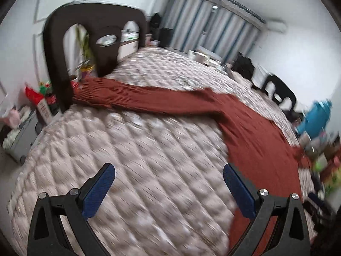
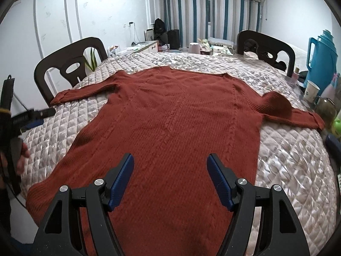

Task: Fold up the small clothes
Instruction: 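Grasp the sweater cuff nearest the left gripper and lift it, then fold the held sleeve across the sweater body with the left gripper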

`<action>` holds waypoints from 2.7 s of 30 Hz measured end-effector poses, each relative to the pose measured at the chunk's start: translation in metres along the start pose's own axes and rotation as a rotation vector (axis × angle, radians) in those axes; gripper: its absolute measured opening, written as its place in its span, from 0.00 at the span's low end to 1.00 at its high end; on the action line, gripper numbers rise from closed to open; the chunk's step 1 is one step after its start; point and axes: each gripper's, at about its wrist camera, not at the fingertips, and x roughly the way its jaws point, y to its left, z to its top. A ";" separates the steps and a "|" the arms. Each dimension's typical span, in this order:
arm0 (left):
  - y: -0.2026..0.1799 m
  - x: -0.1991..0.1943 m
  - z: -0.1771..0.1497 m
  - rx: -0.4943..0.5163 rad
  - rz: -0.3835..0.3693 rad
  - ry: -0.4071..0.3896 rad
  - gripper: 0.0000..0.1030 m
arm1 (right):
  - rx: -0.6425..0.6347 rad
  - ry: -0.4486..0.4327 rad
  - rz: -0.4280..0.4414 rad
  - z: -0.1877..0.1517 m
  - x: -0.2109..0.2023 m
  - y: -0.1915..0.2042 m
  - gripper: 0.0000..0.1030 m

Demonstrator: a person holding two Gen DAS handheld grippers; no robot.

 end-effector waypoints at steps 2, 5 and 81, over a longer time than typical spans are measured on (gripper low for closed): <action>0.017 0.004 0.010 -0.048 0.022 -0.024 0.99 | -0.003 0.001 0.001 0.002 0.003 0.001 0.69; 0.045 0.012 0.024 -0.158 0.052 -0.058 0.97 | -0.006 0.001 0.004 0.006 0.008 0.003 0.69; -0.119 0.077 0.083 0.295 -0.294 0.003 0.55 | 0.436 0.129 0.300 0.081 0.128 -0.120 0.11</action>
